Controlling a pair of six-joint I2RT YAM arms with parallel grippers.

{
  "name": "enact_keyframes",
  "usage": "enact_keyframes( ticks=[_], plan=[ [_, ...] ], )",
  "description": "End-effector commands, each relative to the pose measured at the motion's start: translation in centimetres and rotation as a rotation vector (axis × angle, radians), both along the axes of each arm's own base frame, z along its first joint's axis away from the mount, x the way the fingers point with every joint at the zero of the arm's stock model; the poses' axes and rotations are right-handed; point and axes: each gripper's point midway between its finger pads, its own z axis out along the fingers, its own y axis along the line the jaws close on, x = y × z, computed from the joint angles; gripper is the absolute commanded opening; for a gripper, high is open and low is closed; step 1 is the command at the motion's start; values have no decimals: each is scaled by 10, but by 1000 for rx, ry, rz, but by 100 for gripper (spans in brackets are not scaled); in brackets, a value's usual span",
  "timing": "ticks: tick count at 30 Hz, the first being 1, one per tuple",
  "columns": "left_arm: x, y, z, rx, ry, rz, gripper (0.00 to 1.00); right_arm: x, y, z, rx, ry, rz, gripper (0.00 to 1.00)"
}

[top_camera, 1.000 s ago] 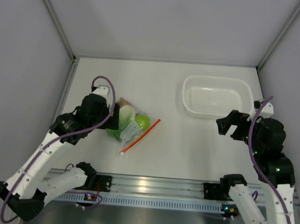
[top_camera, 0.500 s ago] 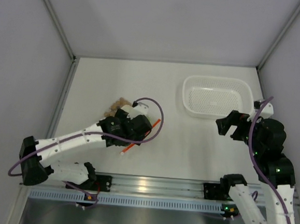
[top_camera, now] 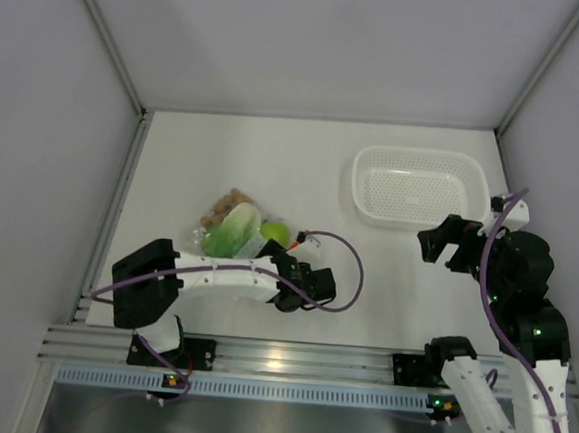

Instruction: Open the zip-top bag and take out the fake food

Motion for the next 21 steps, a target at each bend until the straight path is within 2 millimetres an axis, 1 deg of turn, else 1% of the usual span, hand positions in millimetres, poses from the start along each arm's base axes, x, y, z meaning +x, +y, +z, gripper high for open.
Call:
enact_keyframes(
  ticks=[1, 4, 7, 8, 9, 10, 12, 13, 14, 15, 16, 19, 20, 21],
  plan=[
    [6, -4, -7, 10, -61, 33, 77, 2, 1, 8, -4, -38, 11, 99],
    [6, -2, -17, 43, -58, 43, 73, 1, 1, 7, -4, -37, 13, 99],
    [9, -2, -20, 59, -77, 49, 67, 1, 3, 7, 1, -37, 19, 99],
    [9, -1, -25, 78, -75, 52, 65, 1, 3, 7, 3, -39, 20, 99],
    [10, -1, -26, 84, -78, 53, 63, 2, 4, 7, 6, -38, 21, 100],
    [10, -1, -28, 90, -81, 56, 57, 1, 4, 8, 8, -42, 25, 99],
    [13, 1, -32, 110, -103, 67, 53, 1, 5, 8, 8, -44, 28, 99],
    [14, 1, -33, 119, -112, 68, 45, 1, 5, 8, 11, -43, 27, 99],
    [16, 0, -33, 121, -121, 72, 40, 1, 5, 9, 11, -48, 27, 99],
    [17, -1, -33, 123, -127, 71, 30, 1, 5, 9, 10, -47, 28, 100],
    [18, -2, -32, 118, -133, 73, 24, 1, 5, 9, 12, -46, 30, 99],
    [22, -5, -24, 92, -164, 82, 5, 0, 6, 9, 11, -46, 32, 99],
    [24, -7, -20, 77, -170, 86, 0, 0, 6, 9, 11, -45, 32, 99],
    [24, -9, -17, 67, -171, 87, 0, 0, 6, 9, 10, -45, 33, 99]
  ],
)
